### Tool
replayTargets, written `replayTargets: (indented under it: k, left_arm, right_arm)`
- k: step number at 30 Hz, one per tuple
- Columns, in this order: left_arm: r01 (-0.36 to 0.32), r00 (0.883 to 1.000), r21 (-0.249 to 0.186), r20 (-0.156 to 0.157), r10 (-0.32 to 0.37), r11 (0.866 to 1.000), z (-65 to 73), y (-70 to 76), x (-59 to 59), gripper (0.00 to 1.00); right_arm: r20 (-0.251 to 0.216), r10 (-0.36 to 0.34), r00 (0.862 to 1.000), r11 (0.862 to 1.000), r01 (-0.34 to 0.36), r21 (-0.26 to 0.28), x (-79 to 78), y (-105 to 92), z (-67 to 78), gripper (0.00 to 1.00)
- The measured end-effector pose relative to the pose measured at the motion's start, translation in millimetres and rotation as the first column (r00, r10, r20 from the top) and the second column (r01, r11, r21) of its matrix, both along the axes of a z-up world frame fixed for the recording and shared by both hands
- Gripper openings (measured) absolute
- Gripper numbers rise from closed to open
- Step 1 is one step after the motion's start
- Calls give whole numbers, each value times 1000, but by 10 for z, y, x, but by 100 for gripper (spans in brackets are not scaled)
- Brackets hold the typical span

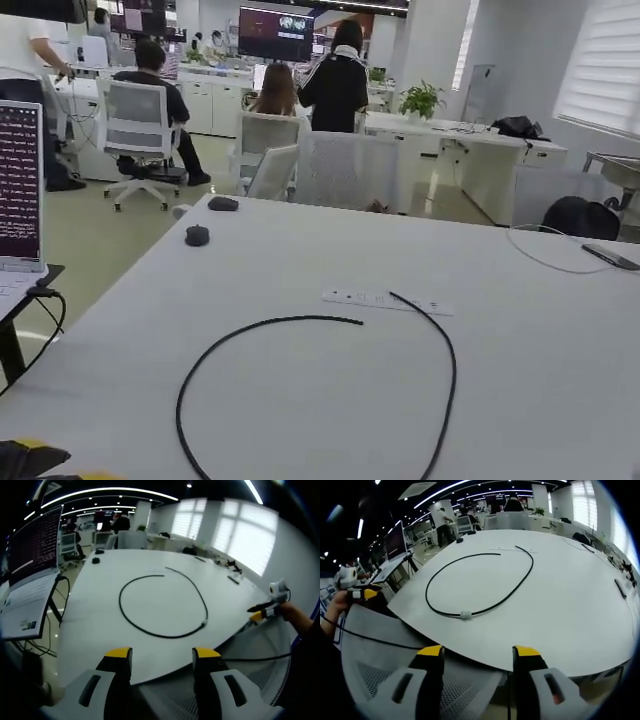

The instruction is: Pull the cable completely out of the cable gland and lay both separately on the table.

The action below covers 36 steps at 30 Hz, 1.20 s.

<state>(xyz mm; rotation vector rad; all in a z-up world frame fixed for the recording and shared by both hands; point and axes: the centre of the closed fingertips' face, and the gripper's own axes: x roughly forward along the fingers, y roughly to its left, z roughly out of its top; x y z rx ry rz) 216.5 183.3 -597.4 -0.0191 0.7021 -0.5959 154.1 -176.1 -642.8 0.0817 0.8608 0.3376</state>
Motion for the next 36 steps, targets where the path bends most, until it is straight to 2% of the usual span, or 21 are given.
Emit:
replayTargets:
  k: [9,10,16,20,22,25,27,29,30,31,33,34,36]
  left_arm:
    - [26,1000,3,7,-26,1000,30,-85,21,49]
    - [35,999,5,-11,-35,999,-14,-104,7,49]
    - [64,998,-1,-15,-64,998,-37,-202,-33,48]
    - [102,995,37,-12,-102,994,-38,-255,-38,48]
    - [148,989,90,0,-148,985,-17,-287,-34,47]
    - [197,979,128,20,-201,972,55,-391,-8,46]
    - [259,962,169,42,-270,951,123,-521,17,46]
    - [322,938,208,65,-341,924,179,-675,53,46]
    - [357,921,226,79,-382,906,210,-779,75,45]
    - [377,911,228,82,-404,898,225,-852,85,45]
    - [439,880,240,79,-468,866,249,-1061,95,45]
    - [467,861,251,88,-500,848,262,-1165,108,45]
    - [501,837,267,91,-539,823,251,-1303,134,44]
  right_arm:
    - [-2,3,1000,1000,-3,-2,-36,-5,5,57]
    - [-6,5,1000,1000,-5,-2,-47,-3,-5,57]
    - [-4,8,1000,1000,-8,-1,-58,21,13,57]
    - [-2,12,1000,1000,-12,-1,-69,36,15,57]
    - [-1,13,1000,1000,-13,3,-75,45,16,57]
    - [3,16,1000,1000,-16,10,-80,58,21,56]
    - [6,21,1000,1000,-21,18,-84,75,23,56]
    - [5,25,1000,999,-25,25,-93,94,18,55]
    - [4,30,1000,999,-30,28,-97,109,10,55]
    - [2,37,999,999,-37,30,-101,121,6,55]
    - [6,41,999,998,-41,39,-97,144,13,54]
    - [6,42,999,998,-42,41,-93,148,13,54]
    - [7,43,999,998,-44,44,-88,158,14,54]
